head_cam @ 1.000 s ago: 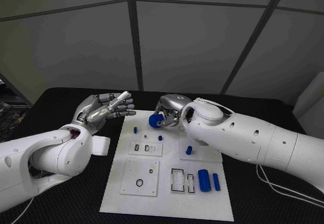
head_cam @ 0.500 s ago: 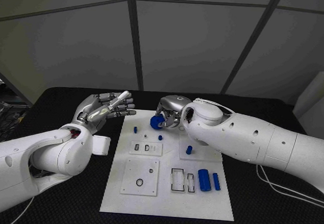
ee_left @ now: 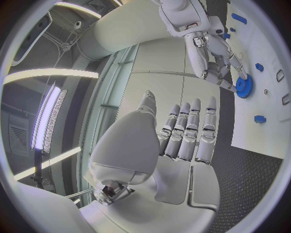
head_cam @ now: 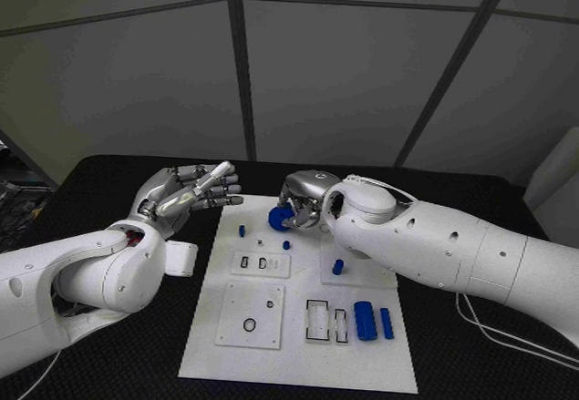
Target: Assemble the parts on the task board
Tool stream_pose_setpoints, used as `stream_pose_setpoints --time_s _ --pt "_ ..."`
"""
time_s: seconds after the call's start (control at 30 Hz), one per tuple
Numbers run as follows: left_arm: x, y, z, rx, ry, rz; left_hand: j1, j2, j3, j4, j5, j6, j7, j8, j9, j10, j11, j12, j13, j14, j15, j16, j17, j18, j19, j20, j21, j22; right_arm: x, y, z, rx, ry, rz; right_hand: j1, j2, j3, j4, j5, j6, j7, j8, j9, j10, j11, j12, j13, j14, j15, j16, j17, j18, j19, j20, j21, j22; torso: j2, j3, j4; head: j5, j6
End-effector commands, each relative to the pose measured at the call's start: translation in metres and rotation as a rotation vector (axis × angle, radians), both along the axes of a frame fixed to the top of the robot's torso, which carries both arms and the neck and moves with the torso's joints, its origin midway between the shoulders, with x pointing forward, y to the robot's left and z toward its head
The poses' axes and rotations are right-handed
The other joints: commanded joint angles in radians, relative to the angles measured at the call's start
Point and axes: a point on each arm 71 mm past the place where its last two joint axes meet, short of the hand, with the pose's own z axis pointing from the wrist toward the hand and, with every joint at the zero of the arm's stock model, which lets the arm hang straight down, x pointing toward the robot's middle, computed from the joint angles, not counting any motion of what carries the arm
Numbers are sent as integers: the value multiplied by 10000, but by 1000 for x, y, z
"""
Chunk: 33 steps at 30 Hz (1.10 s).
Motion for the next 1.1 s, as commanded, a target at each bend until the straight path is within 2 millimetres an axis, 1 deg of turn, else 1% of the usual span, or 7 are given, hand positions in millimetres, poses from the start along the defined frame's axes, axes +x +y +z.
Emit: stream_pose_setpoints --time_s 0.03,0.17,0.4,0.53,0.77,0.87,1.1 --pt "0 -2 2 -17 -91 -154 73 26 11 -35 7 -61 196 -63 -2 -13 17 -53 3 17 6 -56 -11 492 31 5 -61 -11 0 1 1 -101 -13 18 -147 -37 36 1 3 -164 -2 19 -8 -96 13 -16 24 545 69 37 11 -49 -19 94 4 -17 4 -6 -1 18 -3" --pt "0 -2 2 -19 -90 -159 73 26 11 -35 7 -61 196 -63 -2 -13 17 -53 3 17 6 -56 -11 492 31 5 -61 -11 0 1 0 -168 53 16 -251 -65 4 15 -91 -448 51 10 -37 -156 70 -45 33 550 116 63 73 -46 -32 137 -7 -26 -1 -8 -11 12 -1" --pt "-1 -2 2 -15 -92 -150 76 36 4 -46 7 -59 198 -74 -2 -13 19 -64 4 21 8 -71 -13 492 38 6 -70 -19 1 1 -1 -263 177 10 -501 -126 -121 87 -121 -1026 140 8 -49 -294 159 -144 9 576 201 155 276 -39 -57 222 -29 -47 -5 -4 1 7 -22" --pt "-1 -2 2 -13 -92 -145 76 36 4 -46 7 -59 198 -74 -2 -13 19 -64 4 21 8 -71 -13 492 38 6 -70 -19 1 1 -2 -310 334 20 -768 -104 -228 244 21 -1173 168 28 -32 -315 193 -124 47 585 236 191 356 -38 -61 259 -34 -46 -1 -2 2 8 -29" --pt "-1 -1 2 -5 -82 -133 76 36 4 -46 7 -59 198 -74 -2 -13 19 -64 4 21 8 -71 -13 492 38 6 -70 -19 1 0 -5 -431 615 -22 -1393 115 -351 701 653 -1144 169 73 9 -293 209 25 211 586 258 217 421 -35 -64 292 -41 -40 3 3 -6 -7 -39" --pt "-1 -1 2 -1 -79 -126 76 36 4 -46 7 -59 198 -74 -2 -13 19 -64 4 21 8 -71 -13 492 38 6 -70 -19 2 0 -5 -445 661 -59 -1474 167 -347 766 788 -1122 165 77 16 -271 207 103 286 585 257 219 427 -34 -64 293 -41 -36 3 3 -8 -13 -44" --pt "0 -1 2 5 -74 -116 81 48 5 -53 7 -59 199 -80 -2 -14 20 -71 4 22 8 -79 -14 492 42 6 -75 -23 3 -2 -5 -403 634 -185 -1471 187 -329 765 843 -1123 164 71 16 -241 202 186 361 596 255 244 484 -38 -51 293 -33 -16 2 4 -4 -27 -53"
